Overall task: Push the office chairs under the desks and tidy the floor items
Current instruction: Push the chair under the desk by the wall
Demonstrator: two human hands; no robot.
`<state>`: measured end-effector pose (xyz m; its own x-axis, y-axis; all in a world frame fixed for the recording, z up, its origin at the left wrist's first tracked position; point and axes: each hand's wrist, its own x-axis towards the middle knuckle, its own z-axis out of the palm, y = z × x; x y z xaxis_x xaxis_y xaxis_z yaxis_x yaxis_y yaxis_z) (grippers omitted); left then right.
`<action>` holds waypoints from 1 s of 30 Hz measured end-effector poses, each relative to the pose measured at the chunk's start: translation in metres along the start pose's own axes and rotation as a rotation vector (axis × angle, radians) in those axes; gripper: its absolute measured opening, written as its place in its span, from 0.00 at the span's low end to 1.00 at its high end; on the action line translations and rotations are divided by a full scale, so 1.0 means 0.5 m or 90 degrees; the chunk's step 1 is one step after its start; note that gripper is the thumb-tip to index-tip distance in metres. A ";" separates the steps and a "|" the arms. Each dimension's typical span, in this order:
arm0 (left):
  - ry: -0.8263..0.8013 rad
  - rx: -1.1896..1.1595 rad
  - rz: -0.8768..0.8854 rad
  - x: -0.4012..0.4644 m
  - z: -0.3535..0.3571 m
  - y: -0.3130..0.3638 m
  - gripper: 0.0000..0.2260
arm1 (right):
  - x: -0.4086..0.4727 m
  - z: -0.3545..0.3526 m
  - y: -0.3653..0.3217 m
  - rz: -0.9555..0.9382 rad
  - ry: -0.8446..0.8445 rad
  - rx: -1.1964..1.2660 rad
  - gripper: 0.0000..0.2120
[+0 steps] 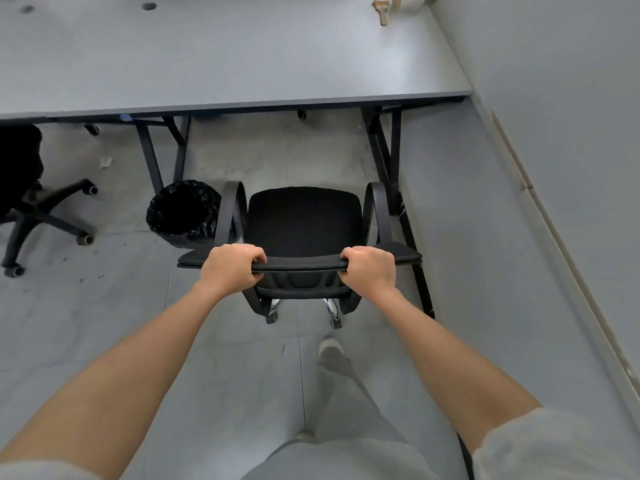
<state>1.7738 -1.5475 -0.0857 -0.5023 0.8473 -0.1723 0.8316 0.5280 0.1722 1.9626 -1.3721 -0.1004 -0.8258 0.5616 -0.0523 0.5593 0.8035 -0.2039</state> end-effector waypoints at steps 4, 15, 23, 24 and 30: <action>-0.005 0.007 -0.023 0.122 -0.023 -0.060 0.07 | 0.128 -0.006 -0.010 -0.010 0.009 0.009 0.09; -0.007 0.021 0.032 0.420 -0.108 -0.217 0.05 | 0.431 0.003 -0.054 0.069 0.070 -0.024 0.09; -0.050 0.018 0.097 0.608 -0.165 -0.331 0.07 | 0.601 0.016 -0.101 0.123 0.084 -0.050 0.07; -0.047 0.017 0.102 0.626 -0.169 -0.338 0.07 | 0.618 0.015 -0.101 0.125 0.087 -0.050 0.07; -0.025 0.016 0.118 0.702 -0.182 -0.368 0.07 | 0.700 0.001 -0.098 0.124 0.051 -0.022 0.06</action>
<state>1.4229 -1.3419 -0.0896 -0.3302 0.9270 -0.1779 0.9149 0.3607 0.1812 1.6463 -1.2150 -0.1092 -0.6938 0.7201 -0.0086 0.7114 0.6835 -0.1636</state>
